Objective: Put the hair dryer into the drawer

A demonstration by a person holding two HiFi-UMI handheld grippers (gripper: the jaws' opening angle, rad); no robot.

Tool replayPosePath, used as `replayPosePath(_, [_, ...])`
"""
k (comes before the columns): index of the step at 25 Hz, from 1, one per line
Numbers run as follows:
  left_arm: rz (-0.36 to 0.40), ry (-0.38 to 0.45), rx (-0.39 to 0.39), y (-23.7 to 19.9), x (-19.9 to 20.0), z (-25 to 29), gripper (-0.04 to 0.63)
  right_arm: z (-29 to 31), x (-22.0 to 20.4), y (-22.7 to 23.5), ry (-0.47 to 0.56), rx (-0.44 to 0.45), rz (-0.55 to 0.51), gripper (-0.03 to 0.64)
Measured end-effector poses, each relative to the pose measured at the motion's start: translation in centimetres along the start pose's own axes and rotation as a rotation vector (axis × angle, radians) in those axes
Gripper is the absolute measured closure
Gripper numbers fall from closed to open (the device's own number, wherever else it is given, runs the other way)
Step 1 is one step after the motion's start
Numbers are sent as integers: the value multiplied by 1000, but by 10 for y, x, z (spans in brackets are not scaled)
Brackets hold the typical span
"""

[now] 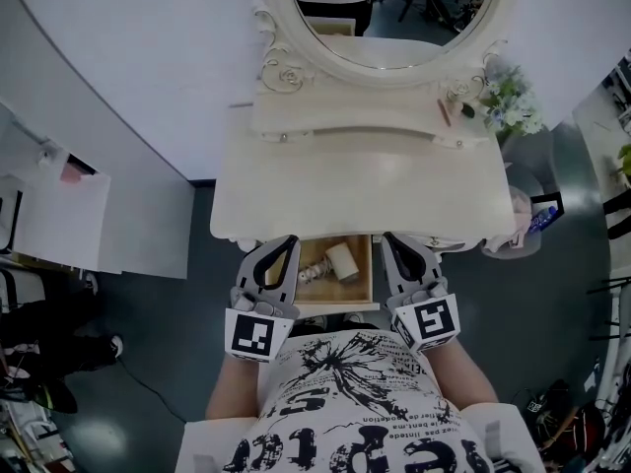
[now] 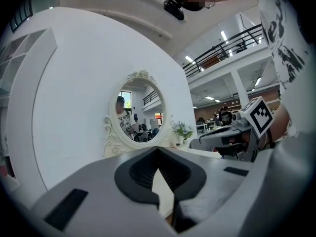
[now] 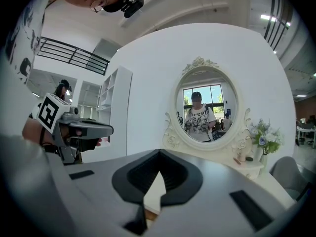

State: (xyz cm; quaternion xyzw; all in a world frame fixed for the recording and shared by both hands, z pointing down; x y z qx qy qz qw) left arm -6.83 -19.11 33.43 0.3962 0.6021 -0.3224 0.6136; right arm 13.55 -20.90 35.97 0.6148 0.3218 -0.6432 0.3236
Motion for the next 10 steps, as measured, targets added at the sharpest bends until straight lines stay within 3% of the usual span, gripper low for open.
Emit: replayPosePath(10, [-14, -42, -22, 1, -6, 9, 577, 2, 1, 6, 5, -27, 5, 601])
Point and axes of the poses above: the fingertips, and each gripper's own axes: z forward along the fingers, y to its right, x out of its top, the point moved 6 cm from there along -z, backward along the fingers, and after that the axes turned 7 degrees about y, right-handed, at the moved point
